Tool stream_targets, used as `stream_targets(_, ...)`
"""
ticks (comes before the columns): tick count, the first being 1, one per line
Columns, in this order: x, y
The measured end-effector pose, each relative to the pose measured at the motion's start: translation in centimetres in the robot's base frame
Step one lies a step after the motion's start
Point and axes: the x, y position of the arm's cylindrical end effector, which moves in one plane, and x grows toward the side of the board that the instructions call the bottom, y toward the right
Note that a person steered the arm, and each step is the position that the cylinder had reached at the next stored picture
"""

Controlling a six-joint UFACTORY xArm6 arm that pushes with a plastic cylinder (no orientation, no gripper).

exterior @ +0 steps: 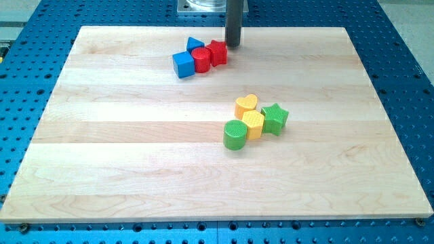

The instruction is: Place the blue blocks bottom left of red blocks

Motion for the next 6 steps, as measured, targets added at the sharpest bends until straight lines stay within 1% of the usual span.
stream_targets(2, 0.1, -5.0)
stream_targets(3, 4.5, -9.4)
stream_targets(4, 8.7, -10.5)
stream_targets(5, 14.9, -10.2)
stream_targets(6, 16.4, -7.9)
